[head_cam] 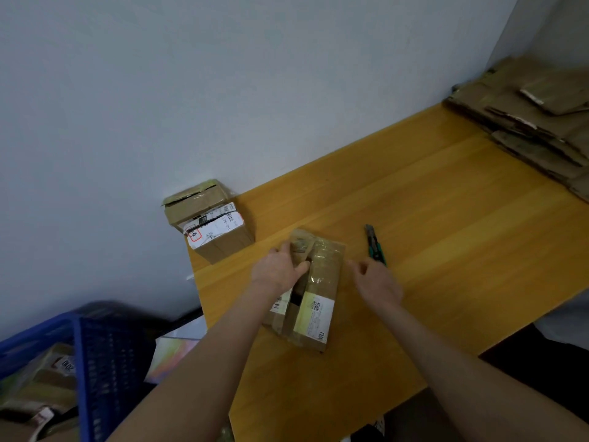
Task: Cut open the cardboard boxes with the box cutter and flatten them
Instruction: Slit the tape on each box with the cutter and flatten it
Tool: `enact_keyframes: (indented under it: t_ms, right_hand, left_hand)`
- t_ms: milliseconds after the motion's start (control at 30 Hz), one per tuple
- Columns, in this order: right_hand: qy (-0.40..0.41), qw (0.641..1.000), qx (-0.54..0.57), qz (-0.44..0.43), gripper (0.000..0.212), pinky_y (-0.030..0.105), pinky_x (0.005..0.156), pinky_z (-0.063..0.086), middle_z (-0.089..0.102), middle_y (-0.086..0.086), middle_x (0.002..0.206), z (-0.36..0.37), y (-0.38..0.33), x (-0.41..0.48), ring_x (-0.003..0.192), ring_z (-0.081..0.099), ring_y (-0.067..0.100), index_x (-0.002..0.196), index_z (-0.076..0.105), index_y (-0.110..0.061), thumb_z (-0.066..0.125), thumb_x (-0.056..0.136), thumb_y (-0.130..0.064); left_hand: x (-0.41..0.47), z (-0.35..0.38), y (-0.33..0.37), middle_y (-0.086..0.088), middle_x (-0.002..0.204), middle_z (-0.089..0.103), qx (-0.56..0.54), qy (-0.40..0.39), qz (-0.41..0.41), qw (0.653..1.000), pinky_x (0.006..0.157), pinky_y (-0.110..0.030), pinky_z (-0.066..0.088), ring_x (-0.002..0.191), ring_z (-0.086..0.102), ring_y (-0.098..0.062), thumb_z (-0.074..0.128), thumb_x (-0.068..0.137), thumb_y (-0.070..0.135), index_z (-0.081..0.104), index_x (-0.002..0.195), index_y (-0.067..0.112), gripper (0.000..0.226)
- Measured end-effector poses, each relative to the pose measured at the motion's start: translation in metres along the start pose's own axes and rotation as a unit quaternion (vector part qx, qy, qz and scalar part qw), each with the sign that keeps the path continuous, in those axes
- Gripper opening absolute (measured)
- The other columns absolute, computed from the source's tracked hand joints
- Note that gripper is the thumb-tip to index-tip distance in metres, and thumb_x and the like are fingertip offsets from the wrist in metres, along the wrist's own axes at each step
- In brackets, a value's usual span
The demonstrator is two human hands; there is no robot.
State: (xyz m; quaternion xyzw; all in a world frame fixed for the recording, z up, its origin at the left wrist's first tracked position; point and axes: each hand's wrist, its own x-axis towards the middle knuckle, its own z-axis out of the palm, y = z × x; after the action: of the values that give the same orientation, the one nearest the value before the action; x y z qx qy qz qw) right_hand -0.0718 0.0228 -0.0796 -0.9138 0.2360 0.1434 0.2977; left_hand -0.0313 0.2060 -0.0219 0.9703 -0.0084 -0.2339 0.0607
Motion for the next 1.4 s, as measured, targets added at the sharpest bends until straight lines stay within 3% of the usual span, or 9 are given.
enact_keyframes:
  t_ms: [67, 167, 333, 500, 667, 767, 933, 1067, 1400]
  right_hand:
    - [0.003, 0.997, -0.076, 0.018, 0.046, 0.039, 0.09, 0.047, 0.045, 0.008, 0.134, -0.007, 0.007, 0.011, 0.121, 0.046, 0.026, 0.132, 0.047, -0.018, 0.049, 0.096, -0.047]
    - [-0.04, 0.986, -0.153, 0.049, 0.057, 0.038, 0.092, 0.043, 0.031, 0.011, 0.145, -0.008, 0.016, 0.02, 0.129, 0.035, 0.029, 0.141, 0.031, -0.015, 0.054, 0.095, -0.041]
    - [-0.041, 0.982, -0.178, 0.053, 0.049, 0.038, 0.09, 0.046, 0.034, 0.014, 0.141, -0.001, 0.025, 0.028, 0.123, 0.044, 0.031, 0.138, 0.034, -0.012, 0.055, 0.096, -0.027]
    - [-0.064, 0.99, 0.093, 0.087, 0.049, 0.043, 0.083, 0.053, 0.049, 0.019, 0.13, -0.012, 0.023, 0.033, 0.106, 0.056, 0.032, 0.14, 0.037, -0.003, 0.046, 0.098, -0.027]
    - [-0.05, 0.969, 0.234, 0.062, 0.048, 0.031, 0.056, 0.048, 0.062, 0.011, 0.101, -0.032, 0.02, 0.013, 0.065, 0.059, 0.018, 0.137, 0.042, -0.008, 0.058, 0.092, -0.018]
    - [-0.06, 0.976, 0.208, 0.023, 0.051, 0.028, 0.054, 0.05, 0.061, 0.004, 0.096, -0.044, 0.027, 0.0, 0.066, 0.062, 0.017, 0.137, 0.042, -0.012, 0.061, 0.09, -0.017]
    - [-0.042, 0.991, 0.111, -0.064, 0.052, 0.037, 0.077, 0.056, 0.064, 0.002, 0.116, -0.06, 0.039, -0.016, 0.096, 0.063, 0.021, 0.137, 0.049, -0.022, 0.058, 0.092, -0.046]
    - [-0.062, 0.99, 0.041, -0.116, 0.046, 0.035, 0.077, 0.057, 0.063, -0.005, 0.12, -0.061, 0.037, -0.026, 0.099, 0.062, 0.016, 0.138, 0.05, -0.032, 0.055, 0.094, -0.044]
    - [-0.054, 0.986, -0.032, -0.156, 0.043, 0.033, 0.071, 0.057, 0.066, -0.006, 0.114, -0.067, 0.011, -0.015, 0.095, 0.063, 0.018, 0.136, 0.05, -0.04, 0.054, 0.093, -0.045]
  left_hand:
    - [0.002, 0.004, 0.004, -0.013, 0.136, 0.046, -0.003, 0.011, 0.013, 1.0, 0.078, -0.04, 0.049, 0.113, 0.056, -0.034, 0.044, 0.095, 0.056, 0.015, 0.152, 0.027, 0.071]
    - [0.006, 0.008, 0.007, -0.011, 0.138, 0.043, 0.013, 0.004, 0.067, 0.998, 0.075, -0.036, 0.048, 0.111, 0.058, -0.032, 0.047, 0.097, 0.048, 0.018, 0.152, 0.032, 0.064]
    - [0.017, -0.003, -0.004, -0.01, 0.152, 0.03, 0.002, -0.067, 0.141, 0.988, 0.105, -0.042, 0.041, 0.132, 0.042, -0.029, 0.053, 0.091, 0.054, 0.015, 0.154, 0.031, 0.077]
    - [-0.002, 0.017, 0.027, -0.014, 0.161, 0.006, 0.075, -0.046, 0.047, 0.995, 0.113, -0.063, 0.02, 0.147, 0.011, -0.034, 0.057, 0.065, 0.084, -0.016, 0.153, 0.022, 0.13]
    - [-0.023, 0.042, 0.063, -0.021, 0.159, -0.015, 0.098, -0.037, 0.001, 0.994, 0.111, -0.068, 0.01, 0.148, -0.005, -0.036, 0.065, 0.063, 0.079, -0.026, 0.15, 0.018, 0.14]
    - [-0.019, 0.044, 0.063, -0.023, 0.159, -0.013, 0.114, -0.035, 0.009, 0.993, 0.113, -0.066, 0.014, 0.148, -0.001, -0.039, 0.071, 0.072, 0.064, -0.025, 0.15, 0.018, 0.132]
    - [-0.003, 0.018, 0.019, -0.01, 0.162, -0.008, 0.192, -0.025, 0.115, 0.974, 0.114, -0.063, 0.017, 0.148, 0.002, -0.034, 0.075, 0.075, 0.053, -0.016, 0.153, 0.024, 0.123]
    - [-0.002, 0.015, -0.005, -0.015, 0.161, -0.008, 0.121, -0.046, 0.076, 0.989, 0.116, -0.061, 0.015, 0.149, 0.0, -0.035, 0.075, 0.074, 0.054, -0.01, 0.153, 0.039, 0.117]
    - [-0.003, 0.021, -0.002, -0.012, 0.162, -0.008, 0.1, -0.039, 0.059, 0.992, 0.118, -0.057, 0.012, 0.149, -0.002, -0.033, 0.077, 0.073, 0.052, -0.009, 0.154, 0.034, 0.119]
